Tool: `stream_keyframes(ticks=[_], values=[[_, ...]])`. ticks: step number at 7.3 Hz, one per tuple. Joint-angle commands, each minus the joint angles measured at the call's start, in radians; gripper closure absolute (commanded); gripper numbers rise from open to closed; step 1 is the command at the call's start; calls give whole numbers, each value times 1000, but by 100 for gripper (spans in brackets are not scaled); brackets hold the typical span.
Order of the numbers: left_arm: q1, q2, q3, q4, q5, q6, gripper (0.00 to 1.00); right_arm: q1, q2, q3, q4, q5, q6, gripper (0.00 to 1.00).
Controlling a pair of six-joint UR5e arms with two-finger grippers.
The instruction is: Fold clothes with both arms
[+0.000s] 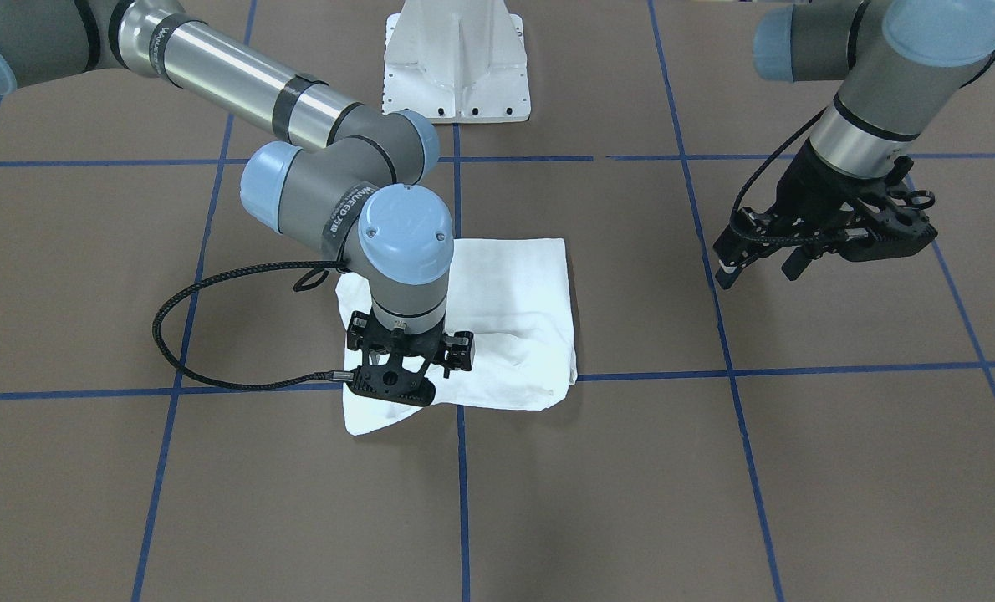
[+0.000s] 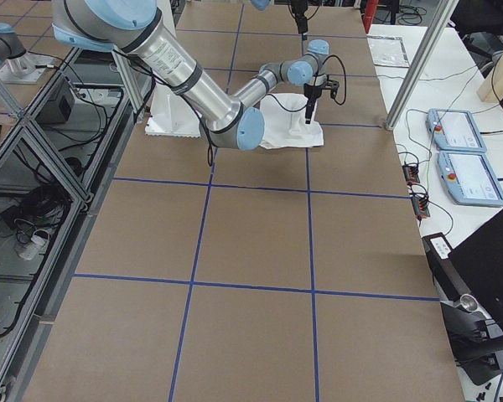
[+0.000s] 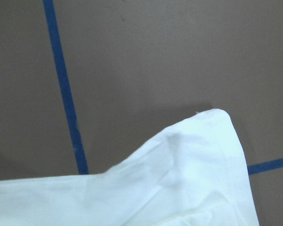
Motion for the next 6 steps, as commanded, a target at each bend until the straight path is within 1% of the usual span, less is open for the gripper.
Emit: stream_keyframes(ticks=[1, 4, 6], values=[[0, 3, 0, 0, 0, 0, 0, -76, -33, 60, -12, 6, 32, 0], [1, 3, 11, -3, 0, 2, 0, -110, -33, 54, -4, 8, 48, 0], [1, 5, 11, -3, 1, 0, 0, -116, -32, 24, -1, -1, 40, 0]])
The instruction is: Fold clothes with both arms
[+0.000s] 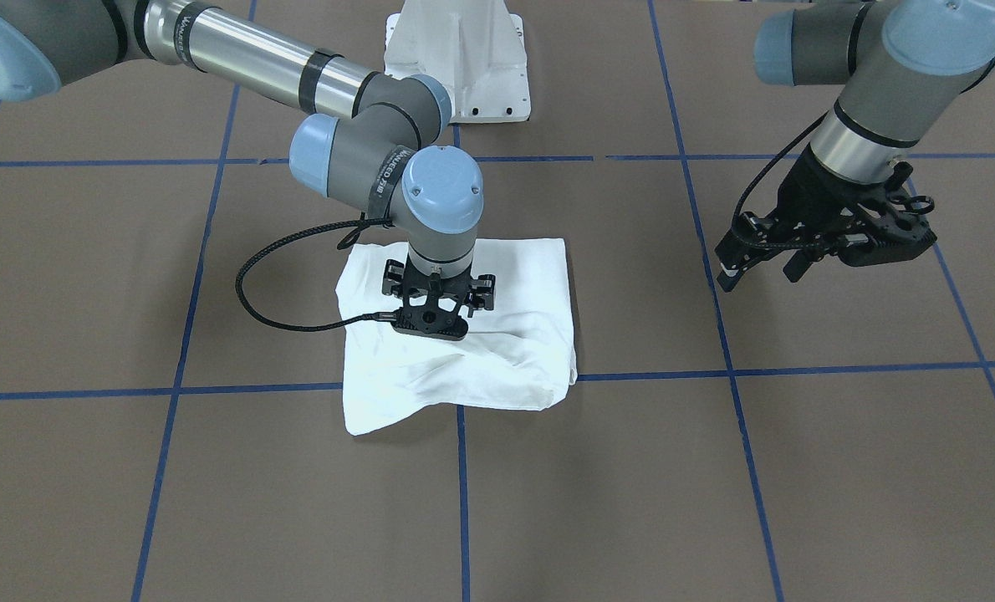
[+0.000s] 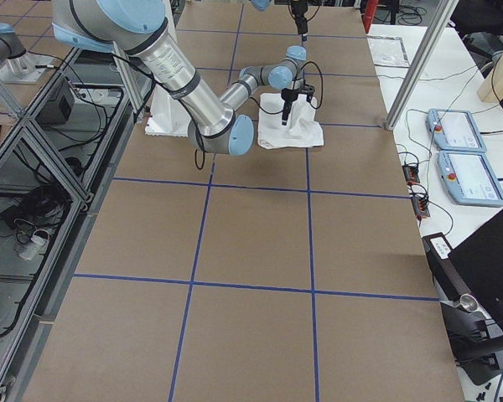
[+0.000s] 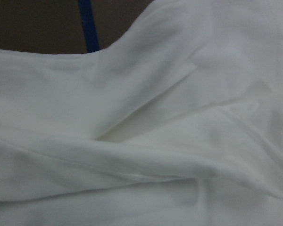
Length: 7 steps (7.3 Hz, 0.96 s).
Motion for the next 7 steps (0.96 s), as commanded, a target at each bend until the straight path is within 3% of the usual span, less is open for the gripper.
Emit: stream_keyframes(ticks=[1, 2, 4, 7], values=[[0, 0, -1, 2, 1, -1, 0, -3, -3, -45, 47, -7, -7, 0], [0, 0, -2, 2, 0, -1, 0, -3, -1, -92, 128, -17, -9, 0], [0, 0, 1, 2, 0, -1, 0, 9, 11, -105, 149, -40, -17, 0], [0, 0, 5, 2, 0, -1, 0, 47, 22, -125, 200, -154, -124, 0]])
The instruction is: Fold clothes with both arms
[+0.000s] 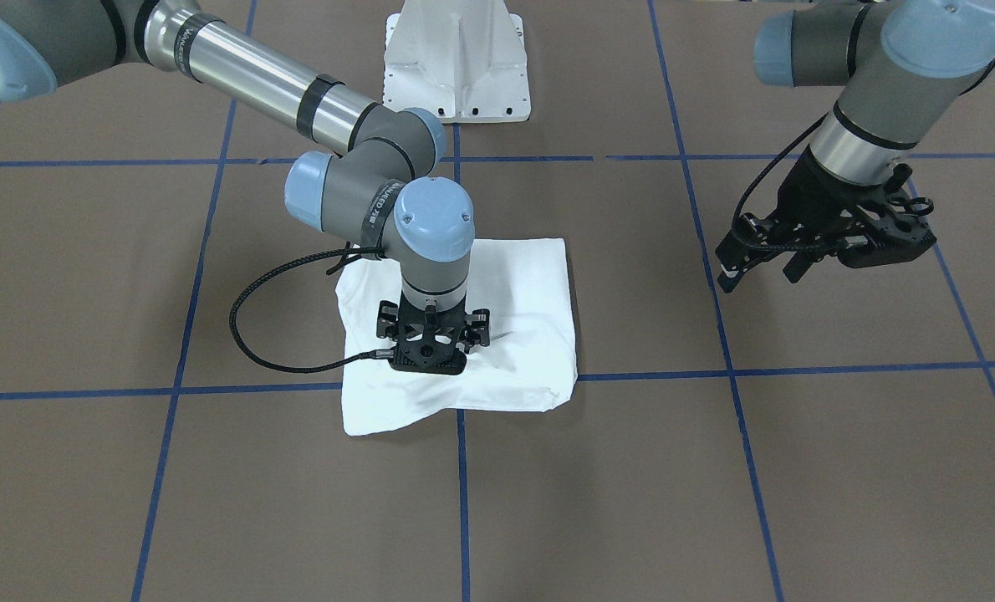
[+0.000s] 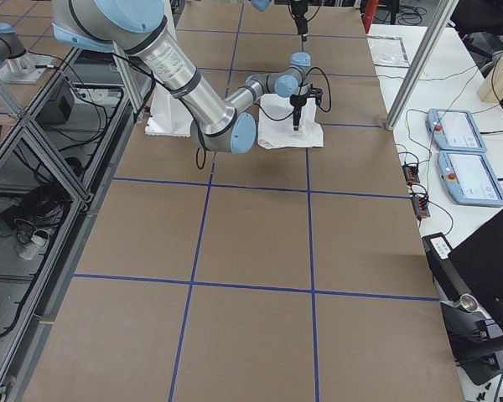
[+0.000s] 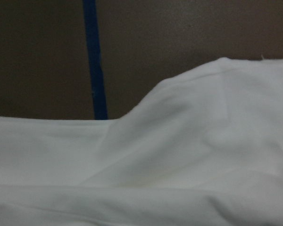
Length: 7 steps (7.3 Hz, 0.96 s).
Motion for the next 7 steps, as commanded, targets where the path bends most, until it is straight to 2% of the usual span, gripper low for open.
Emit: stream_keyframes(ticks=[1, 2, 5, 6, 7], values=[[0, 0, 0, 0, 1, 1, 0, 14, 10, -87, 153, -64, -43, 0], [0, -2, 0, 0, 2, 1, 0, 23, 38, -131, 197, -72, -45, 0], [-4, -3, -1, 0, 2, 1, 0, 52, 45, -153, 196, -115, -90, 0], [-7, -5, -1, 0, 2, 1, 0, 75, 45, -153, 194, -107, -116, 0], [-25, -3, -1, 0, -12, 36, 0, 117, 41, -134, 165, -54, -161, 0]])
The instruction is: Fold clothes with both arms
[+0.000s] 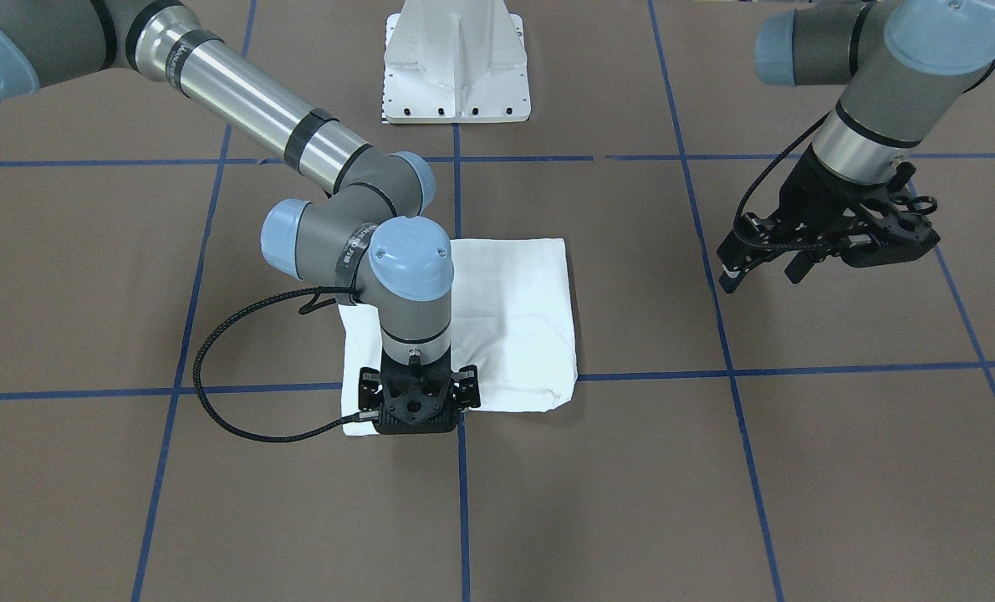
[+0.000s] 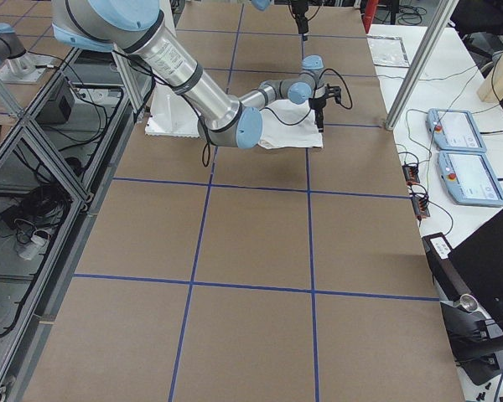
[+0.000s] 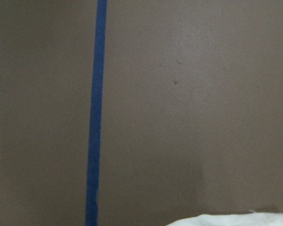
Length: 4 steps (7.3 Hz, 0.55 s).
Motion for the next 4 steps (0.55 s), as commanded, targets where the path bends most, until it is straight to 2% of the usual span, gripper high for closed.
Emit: stream_keyframes(ticks=[1, 2, 3, 4], values=[[-41, 10, 0, 0, -38, 111, 0, 103, -21, 78, -107, 137, -107, 0], [-72, 43, 0, -5, -46, 189, 0, 159, -79, 197, -227, 184, -200, 0], [-118, 68, 2, -3, -52, 284, 0, 221, -150, 295, -296, 223, -294, 0], [-174, 108, 2, -3, -81, 415, 0, 313, -272, 398, -308, 304, -406, 0]])
